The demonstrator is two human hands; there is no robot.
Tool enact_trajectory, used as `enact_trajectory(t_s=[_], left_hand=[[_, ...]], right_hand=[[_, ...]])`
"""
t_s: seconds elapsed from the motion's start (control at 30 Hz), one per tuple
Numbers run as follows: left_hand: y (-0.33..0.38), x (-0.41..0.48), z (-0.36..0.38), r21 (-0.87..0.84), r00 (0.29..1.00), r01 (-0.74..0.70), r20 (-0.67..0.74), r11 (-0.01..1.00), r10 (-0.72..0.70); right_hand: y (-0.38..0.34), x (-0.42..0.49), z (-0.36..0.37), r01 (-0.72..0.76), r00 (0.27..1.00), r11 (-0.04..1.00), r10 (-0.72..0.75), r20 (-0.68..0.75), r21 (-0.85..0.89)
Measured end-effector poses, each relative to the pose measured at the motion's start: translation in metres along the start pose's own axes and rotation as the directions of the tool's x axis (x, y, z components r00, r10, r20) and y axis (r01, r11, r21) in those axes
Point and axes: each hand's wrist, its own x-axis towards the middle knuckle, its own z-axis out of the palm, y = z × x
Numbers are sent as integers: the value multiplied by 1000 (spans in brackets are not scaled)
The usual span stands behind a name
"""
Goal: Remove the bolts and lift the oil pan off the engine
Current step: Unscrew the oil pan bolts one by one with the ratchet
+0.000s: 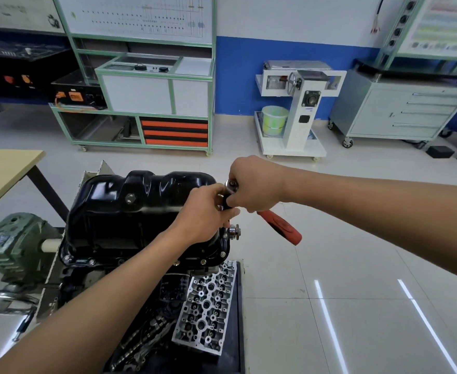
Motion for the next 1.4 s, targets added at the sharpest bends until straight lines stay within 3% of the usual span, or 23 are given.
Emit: enact_trajectory(t_s=[0.43, 0.67, 0.77, 0.93, 1.1, 1.23, 1.3, 1.4], left_hand=[[3, 0, 5, 126, 999, 4, -53, 992, 2], [0, -3, 1, 280, 993, 46, -118, 959, -14], [-3, -2, -1, 235, 994, 42, -105, 971, -18], [-5, -1, -10, 147, 996, 21, 80, 989, -33], [-2, 2, -9, 128, 996, 22, 81, 991, -33], [-2, 2, -6, 152, 998, 39, 40, 988, -46], [-5, 0, -6, 108, 1000, 23, -1, 994, -23], [-9, -4, -4, 78, 998, -12, -61, 997, 17]], right_hand=[[-4, 3, 4, -24, 1000, 995, 25, -2, 94], [-9, 10, 2, 118, 993, 933, -115, 30, -341], [-7, 12, -1, 214, 975, 856, -215, 52, -470], [14, 12, 5, 379, 898, 723, -438, 41, -578], [25, 17, 13, 416, 834, 674, -550, -38, -611], [36, 20, 7, 618, 629, 483, -777, 22, -620], [33, 23, 6, 556, 655, 463, -755, 22, -690], [17, 13, 14, 337, 858, 661, -510, -71, -670]])
